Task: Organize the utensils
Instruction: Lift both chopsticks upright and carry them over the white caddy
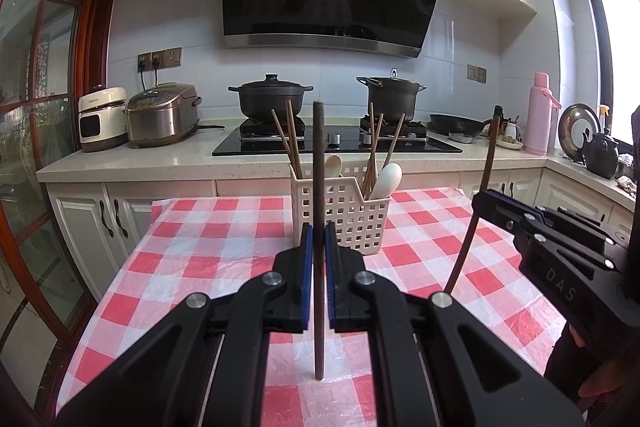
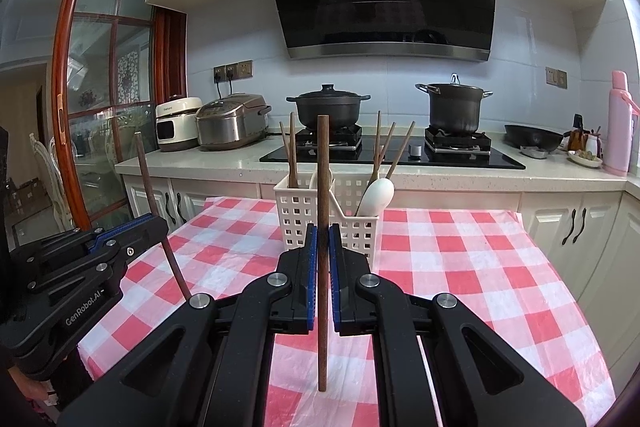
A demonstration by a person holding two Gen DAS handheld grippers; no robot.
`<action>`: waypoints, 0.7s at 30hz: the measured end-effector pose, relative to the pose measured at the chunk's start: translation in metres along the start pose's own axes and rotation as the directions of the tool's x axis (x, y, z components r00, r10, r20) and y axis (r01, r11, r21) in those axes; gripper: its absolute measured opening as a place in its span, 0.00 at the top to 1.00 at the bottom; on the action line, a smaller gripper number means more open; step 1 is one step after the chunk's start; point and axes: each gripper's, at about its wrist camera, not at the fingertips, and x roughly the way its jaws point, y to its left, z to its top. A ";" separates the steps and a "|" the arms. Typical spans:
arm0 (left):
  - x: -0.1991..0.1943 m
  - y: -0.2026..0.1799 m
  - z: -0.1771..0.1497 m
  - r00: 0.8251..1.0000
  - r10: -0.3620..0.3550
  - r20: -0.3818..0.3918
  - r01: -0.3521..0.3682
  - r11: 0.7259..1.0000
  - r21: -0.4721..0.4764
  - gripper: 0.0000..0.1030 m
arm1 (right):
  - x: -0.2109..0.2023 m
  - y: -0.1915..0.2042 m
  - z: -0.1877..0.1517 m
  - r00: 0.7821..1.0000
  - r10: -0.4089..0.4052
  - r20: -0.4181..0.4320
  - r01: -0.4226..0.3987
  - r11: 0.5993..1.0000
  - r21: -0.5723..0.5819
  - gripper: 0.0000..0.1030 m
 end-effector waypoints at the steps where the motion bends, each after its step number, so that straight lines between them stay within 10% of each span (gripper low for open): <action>1: 0.000 0.000 0.001 1.000 0.001 0.001 -0.001 1.000 0.002 0.94 | 0.002 -0.001 0.002 1.000 0.000 0.003 0.000 1.000 -0.001 0.94; 21: 0.051 0.008 0.072 0.999 -0.034 0.023 0.034 0.999 0.009 0.94 | 0.057 -0.033 0.060 1.000 -0.005 0.018 0.004 1.000 0.026 0.94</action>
